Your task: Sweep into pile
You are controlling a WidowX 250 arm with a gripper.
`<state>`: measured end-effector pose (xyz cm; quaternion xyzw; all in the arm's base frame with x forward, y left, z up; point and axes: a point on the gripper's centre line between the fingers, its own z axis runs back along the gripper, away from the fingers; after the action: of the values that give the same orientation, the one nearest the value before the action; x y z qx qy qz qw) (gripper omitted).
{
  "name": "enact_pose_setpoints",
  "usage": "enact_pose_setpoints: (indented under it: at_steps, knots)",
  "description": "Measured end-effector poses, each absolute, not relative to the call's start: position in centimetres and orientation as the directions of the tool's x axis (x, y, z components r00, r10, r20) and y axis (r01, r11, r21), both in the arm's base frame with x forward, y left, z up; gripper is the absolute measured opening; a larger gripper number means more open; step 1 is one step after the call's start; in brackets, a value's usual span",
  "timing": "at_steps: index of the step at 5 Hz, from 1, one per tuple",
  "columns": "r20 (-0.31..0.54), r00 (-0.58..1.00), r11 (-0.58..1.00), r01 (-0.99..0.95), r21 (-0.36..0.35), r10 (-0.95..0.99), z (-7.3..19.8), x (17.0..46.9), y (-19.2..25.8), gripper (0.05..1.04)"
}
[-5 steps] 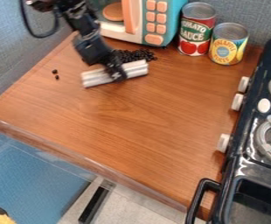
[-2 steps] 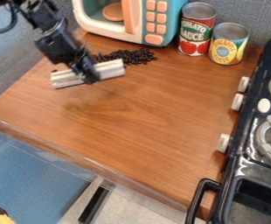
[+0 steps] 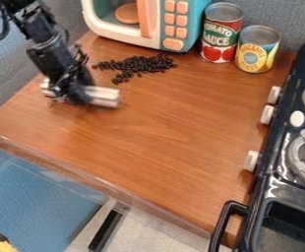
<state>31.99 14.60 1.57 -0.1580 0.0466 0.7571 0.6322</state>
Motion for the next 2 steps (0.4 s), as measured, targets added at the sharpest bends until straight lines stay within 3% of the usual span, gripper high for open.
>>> enact_pose_setpoints:
  at_steps: [1,2]
  knots:
    - [-0.2,0.061,0.038,-0.992,-0.118,0.978,1.6,32.4,17.0,0.384]
    - [-0.132,0.179,0.168,-0.982,-0.09,0.975,1.2,32.4,18.3,0.384]
